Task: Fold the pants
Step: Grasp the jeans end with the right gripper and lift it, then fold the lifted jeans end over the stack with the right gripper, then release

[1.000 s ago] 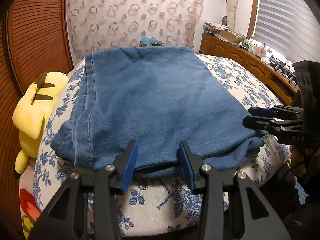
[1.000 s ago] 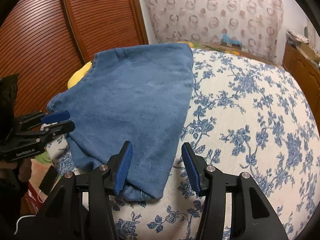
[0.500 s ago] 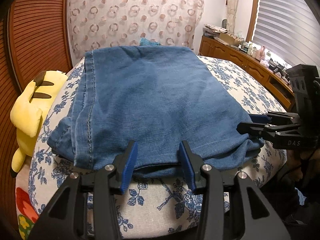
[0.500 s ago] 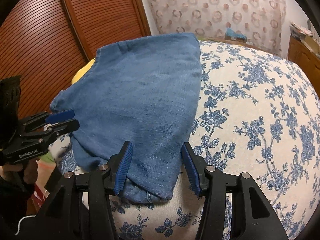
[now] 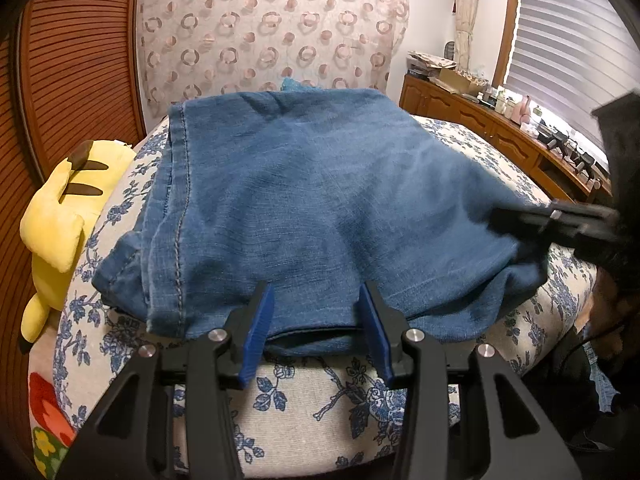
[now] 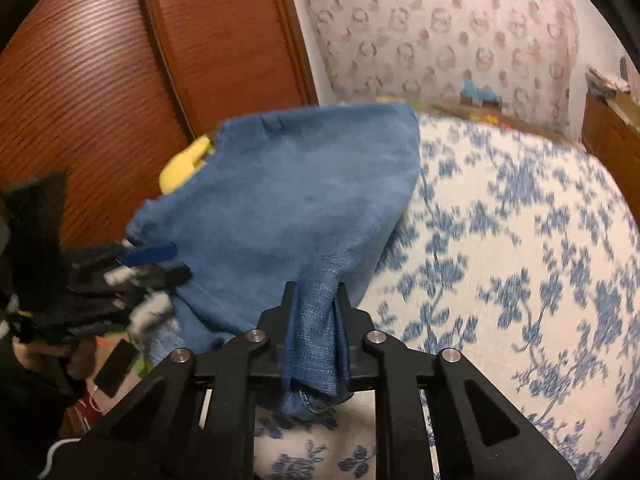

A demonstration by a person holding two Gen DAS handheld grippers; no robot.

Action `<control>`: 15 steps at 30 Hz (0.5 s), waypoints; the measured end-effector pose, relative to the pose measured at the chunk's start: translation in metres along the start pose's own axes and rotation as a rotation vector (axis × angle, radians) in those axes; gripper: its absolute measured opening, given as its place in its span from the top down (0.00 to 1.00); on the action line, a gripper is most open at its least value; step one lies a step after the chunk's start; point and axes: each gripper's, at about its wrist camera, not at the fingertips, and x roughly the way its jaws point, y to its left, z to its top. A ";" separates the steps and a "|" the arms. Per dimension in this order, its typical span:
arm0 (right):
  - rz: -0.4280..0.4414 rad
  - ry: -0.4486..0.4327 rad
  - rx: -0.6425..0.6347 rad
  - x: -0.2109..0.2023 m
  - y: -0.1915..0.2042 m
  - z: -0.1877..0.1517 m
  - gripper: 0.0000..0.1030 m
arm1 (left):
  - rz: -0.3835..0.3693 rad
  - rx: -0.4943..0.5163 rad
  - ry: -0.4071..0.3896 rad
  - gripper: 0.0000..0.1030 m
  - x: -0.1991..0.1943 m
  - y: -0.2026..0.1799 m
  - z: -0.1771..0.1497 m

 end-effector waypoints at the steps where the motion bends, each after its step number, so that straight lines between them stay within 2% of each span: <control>1: 0.014 -0.019 -0.006 -0.005 0.004 0.005 0.89 | -0.002 -0.002 0.000 0.58 -0.001 0.000 0.000; 6: 0.059 -0.074 -0.053 -0.016 0.027 0.032 0.90 | -0.015 -0.035 -0.009 0.58 -0.011 0.005 0.003; 13: 0.130 -0.110 -0.124 -0.007 0.072 0.061 0.91 | 0.037 -0.078 -0.070 0.58 -0.048 0.035 0.002; 15: 0.149 -0.107 -0.141 -0.001 0.083 0.066 0.91 | 0.073 -0.083 -0.086 0.58 -0.059 0.045 0.002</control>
